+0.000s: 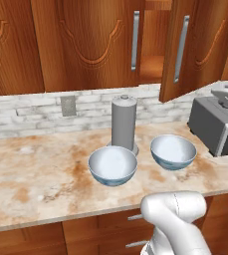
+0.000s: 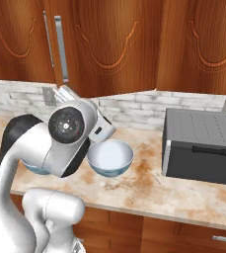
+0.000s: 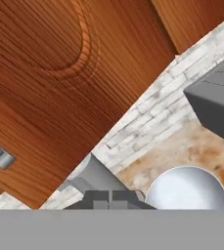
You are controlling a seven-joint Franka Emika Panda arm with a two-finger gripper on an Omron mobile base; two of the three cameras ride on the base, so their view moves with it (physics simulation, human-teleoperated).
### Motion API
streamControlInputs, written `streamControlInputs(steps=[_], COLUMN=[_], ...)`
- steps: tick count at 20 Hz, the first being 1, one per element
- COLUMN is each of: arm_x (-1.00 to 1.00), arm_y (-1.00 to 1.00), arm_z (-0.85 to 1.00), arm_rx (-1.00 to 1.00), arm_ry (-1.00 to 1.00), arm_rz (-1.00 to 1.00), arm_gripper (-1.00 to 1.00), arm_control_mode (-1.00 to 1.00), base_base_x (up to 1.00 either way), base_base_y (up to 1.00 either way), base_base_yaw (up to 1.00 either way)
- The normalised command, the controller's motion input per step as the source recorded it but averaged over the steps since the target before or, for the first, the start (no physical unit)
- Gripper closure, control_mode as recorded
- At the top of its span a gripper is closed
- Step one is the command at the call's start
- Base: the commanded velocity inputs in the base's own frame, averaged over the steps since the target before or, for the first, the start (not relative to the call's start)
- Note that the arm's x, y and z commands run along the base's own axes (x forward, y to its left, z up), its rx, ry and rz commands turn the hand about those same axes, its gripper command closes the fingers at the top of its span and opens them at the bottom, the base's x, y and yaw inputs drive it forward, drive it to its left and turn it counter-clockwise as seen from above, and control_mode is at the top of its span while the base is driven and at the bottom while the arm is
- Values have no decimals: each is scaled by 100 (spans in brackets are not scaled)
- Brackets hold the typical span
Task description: Open the cabinet. Pick the bowls from the counter and place them in the cabinet. Then close the cabinet.
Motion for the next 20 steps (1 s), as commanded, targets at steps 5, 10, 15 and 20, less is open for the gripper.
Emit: streamControlInputs(steps=[5,10,15,20], arm_x=[-83,-24,-8,0], arm_y=[35,100,100,100], arm_z=[37,38,4,0], arm_rx=[-2,-9,2,5], arm_ry=[-2,-11,-10,-10], arm_rz=[3,-15,-39,-29], arm_gripper=[100,100,100,100], arm_control_mode=[-100,-100,-100,-100], base_base_x=[0,0,0,0], base_base_y=[0,0,0,0], base_base_yaw=[0,0,0,0])
